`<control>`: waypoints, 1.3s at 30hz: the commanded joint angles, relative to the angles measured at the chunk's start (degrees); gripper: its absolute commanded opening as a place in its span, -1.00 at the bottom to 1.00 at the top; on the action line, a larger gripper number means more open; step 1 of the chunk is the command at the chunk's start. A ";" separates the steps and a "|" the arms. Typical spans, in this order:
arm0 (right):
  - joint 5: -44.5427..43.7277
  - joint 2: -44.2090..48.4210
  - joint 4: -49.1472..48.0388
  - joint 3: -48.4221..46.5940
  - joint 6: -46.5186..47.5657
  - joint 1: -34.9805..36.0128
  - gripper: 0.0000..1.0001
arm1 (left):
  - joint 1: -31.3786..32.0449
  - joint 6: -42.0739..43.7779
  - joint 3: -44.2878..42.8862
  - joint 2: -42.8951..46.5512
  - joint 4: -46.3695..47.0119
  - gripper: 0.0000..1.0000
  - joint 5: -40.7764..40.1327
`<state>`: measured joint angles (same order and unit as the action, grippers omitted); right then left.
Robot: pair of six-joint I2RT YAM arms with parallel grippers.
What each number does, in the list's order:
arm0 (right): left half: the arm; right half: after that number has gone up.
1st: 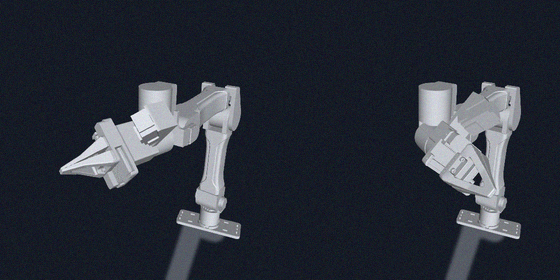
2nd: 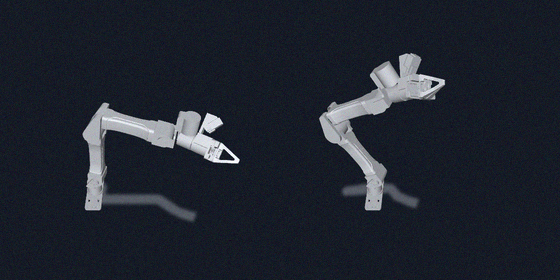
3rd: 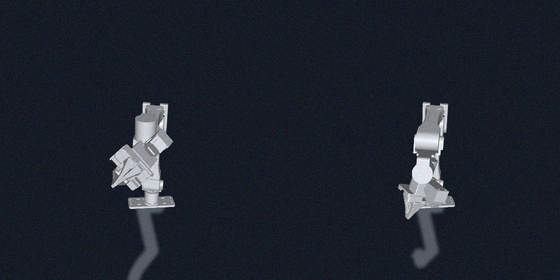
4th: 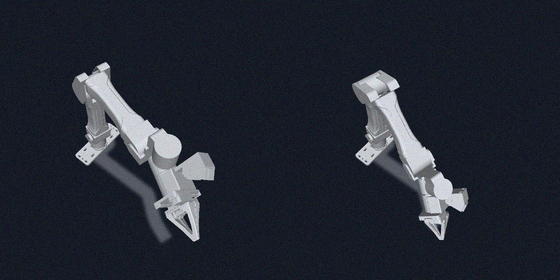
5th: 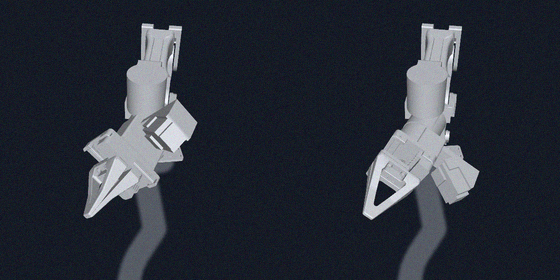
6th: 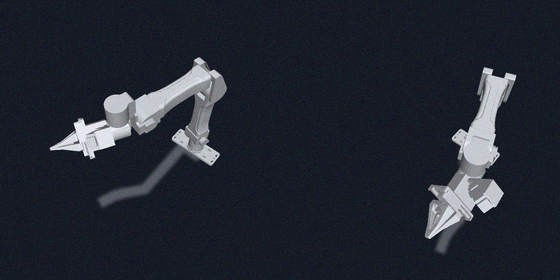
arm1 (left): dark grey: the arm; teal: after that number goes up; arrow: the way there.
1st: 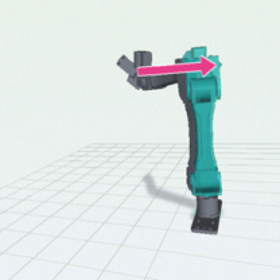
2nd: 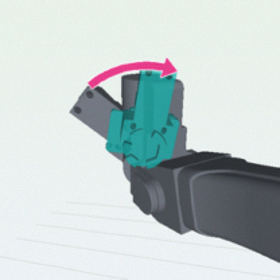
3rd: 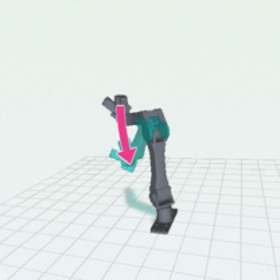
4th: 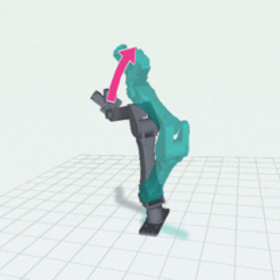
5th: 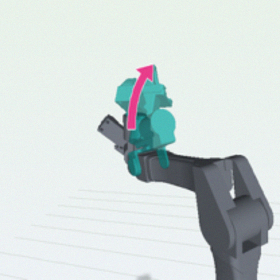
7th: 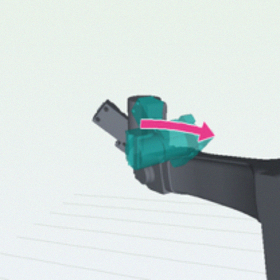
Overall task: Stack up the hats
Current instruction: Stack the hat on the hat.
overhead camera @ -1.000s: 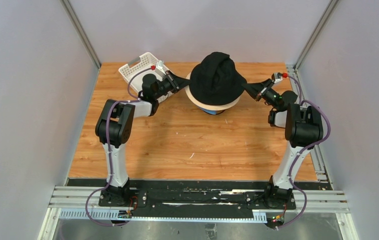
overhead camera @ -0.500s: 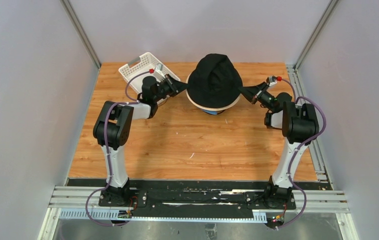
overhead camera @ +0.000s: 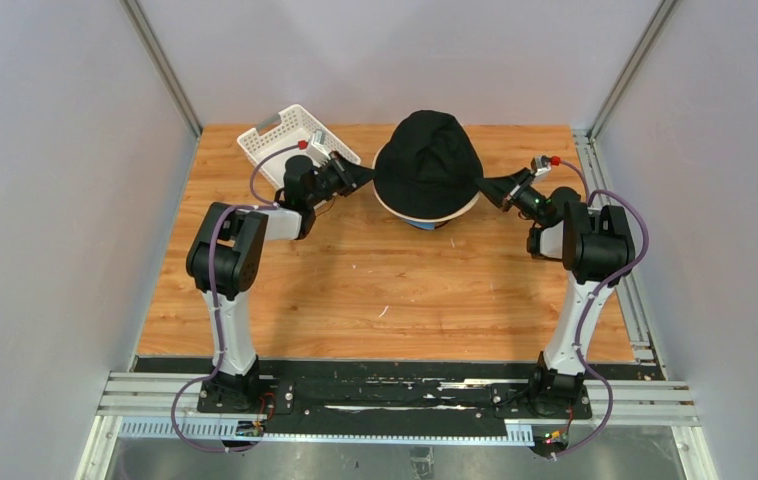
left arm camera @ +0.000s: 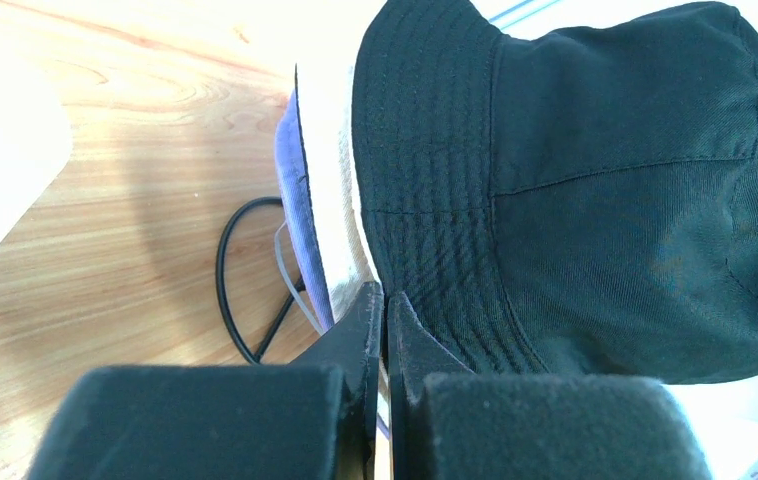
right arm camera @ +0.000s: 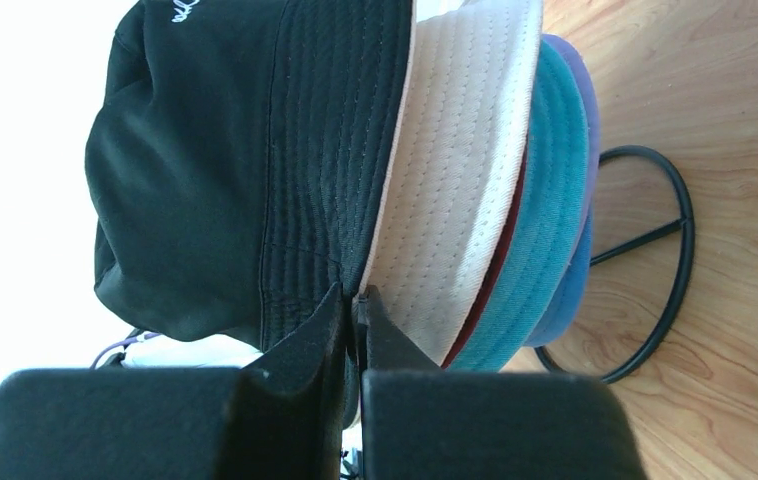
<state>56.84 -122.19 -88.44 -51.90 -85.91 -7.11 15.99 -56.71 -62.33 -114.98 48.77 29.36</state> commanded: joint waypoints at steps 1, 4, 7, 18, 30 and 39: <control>0.18 -1.81 5.76 1.69 6.75 0.00 -0.99 | -0.52 4.19 3.58 -4.00 -10.28 -1.00 -0.98; -0.30 -1.78 7.99 1.80 9.06 0.16 -0.99 | -0.52 4.42 4.08 -4.28 -10.28 -0.99 -1.15; -0.51 -2.49 8.80 1.72 9.65 0.24 -0.99 | -0.52 4.48 4.64 -4.53 -10.08 -1.00 -1.04; -1.12 -3.05 12.83 1.93 13.17 0.71 -0.99 | -0.48 4.16 7.13 -4.87 -8.65 -1.00 -1.35; -1.39 -2.84 13.82 2.01 14.18 0.79 -0.99 | -0.48 4.21 7.85 -5.19 -8.34 -1.00 -1.38; -1.89 3.52 16.66 3.36 16.30 0.34 -0.40 | -0.52 8.12 3.25 -1.58 -16.37 -0.72 -2.46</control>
<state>55.37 -121.40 -78.17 -50.48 -74.28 -6.13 16.08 -54.98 -59.70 -115.44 50.11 28.62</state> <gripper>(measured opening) 0.250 0.086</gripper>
